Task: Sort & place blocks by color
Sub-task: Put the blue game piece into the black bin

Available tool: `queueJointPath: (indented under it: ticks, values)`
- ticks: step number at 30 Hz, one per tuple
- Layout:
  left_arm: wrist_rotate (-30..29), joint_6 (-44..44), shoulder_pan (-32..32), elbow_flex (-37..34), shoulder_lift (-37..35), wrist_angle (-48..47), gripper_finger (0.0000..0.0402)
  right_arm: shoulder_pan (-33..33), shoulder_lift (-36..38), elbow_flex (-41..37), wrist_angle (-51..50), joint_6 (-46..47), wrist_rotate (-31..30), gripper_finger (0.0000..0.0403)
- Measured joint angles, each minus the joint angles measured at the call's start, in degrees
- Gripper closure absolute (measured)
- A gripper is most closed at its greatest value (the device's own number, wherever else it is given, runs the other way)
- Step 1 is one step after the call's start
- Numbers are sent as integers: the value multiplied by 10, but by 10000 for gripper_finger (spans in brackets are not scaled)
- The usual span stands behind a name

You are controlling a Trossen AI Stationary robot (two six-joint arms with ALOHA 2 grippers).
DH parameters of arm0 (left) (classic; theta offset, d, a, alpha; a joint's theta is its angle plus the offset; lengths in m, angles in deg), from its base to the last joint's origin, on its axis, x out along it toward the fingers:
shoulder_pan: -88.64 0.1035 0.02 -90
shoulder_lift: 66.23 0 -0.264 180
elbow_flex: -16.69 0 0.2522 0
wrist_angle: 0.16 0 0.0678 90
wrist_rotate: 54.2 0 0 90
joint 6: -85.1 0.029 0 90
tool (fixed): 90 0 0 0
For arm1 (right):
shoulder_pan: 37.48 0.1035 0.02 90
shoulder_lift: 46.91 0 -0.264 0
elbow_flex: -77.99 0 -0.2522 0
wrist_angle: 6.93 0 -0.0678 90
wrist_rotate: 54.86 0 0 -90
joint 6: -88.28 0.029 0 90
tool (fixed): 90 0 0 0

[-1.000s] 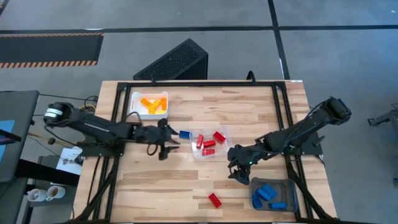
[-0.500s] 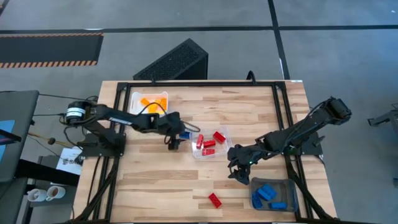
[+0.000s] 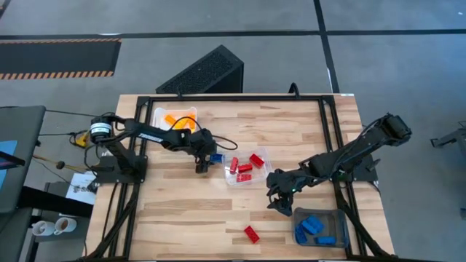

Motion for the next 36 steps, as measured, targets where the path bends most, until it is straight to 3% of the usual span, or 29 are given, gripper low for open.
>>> queueJointPath:
  ticks: [5,12,20,24,29,36]
  values:
    - [0,-4,0,0,1,7,156,0,0,0,0,0,0,122]
    - [-15,-7,-1,1,-4,-8,301,0,0,0,0,-2,-1,122]
    - [-58,-12,10,-2,-92,-85,301,-5,0,0,-2,-11,-8,122]
    - [-72,-40,-2,-2,-163,-100,301,-22,0,-1,12,17,-55,122]
    - [-126,-57,-64,-1,-231,-67,301,-58,-1,-1,78,28,-120,122]
    - [-247,-86,-181,-2,-260,-23,301,-116,-4,-1,234,26,-125,122]
